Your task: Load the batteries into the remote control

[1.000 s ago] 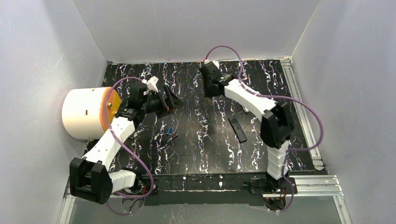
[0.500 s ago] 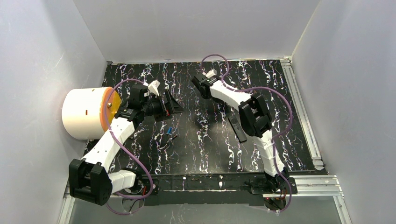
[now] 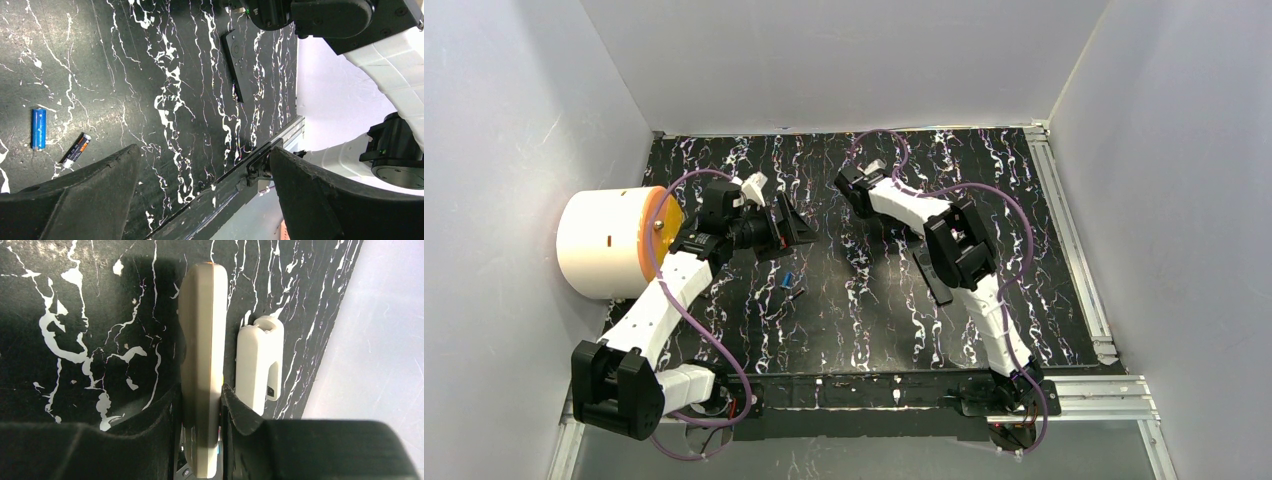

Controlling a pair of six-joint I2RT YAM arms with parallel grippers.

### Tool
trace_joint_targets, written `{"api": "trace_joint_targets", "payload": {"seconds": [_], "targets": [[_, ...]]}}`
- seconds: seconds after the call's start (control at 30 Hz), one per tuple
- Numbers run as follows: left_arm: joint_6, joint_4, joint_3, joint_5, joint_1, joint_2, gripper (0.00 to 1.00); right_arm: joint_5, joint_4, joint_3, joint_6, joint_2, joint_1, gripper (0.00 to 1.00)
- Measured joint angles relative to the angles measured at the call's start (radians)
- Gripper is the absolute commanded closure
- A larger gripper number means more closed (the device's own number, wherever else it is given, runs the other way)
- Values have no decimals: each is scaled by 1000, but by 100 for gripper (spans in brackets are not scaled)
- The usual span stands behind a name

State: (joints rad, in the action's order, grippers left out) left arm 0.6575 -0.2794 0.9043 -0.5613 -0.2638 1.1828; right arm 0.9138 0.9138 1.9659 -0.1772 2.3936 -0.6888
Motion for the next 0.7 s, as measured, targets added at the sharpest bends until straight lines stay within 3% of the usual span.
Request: {"api": "trace_joint_targets", "payload": {"seconds": [0.23, 0.5, 0.7], "targets": [[-3, -15, 0, 2, 0, 0, 1, -57, -4, -2, -1, 1, 2, 40], [-5, -31, 0, 24, 0, 0, 1, -193, -62, -76, -6, -77, 9, 36], [-16, -52, 5, 48, 0, -2, 2, -349, -134, -227, -41, -249, 35, 23]]}}
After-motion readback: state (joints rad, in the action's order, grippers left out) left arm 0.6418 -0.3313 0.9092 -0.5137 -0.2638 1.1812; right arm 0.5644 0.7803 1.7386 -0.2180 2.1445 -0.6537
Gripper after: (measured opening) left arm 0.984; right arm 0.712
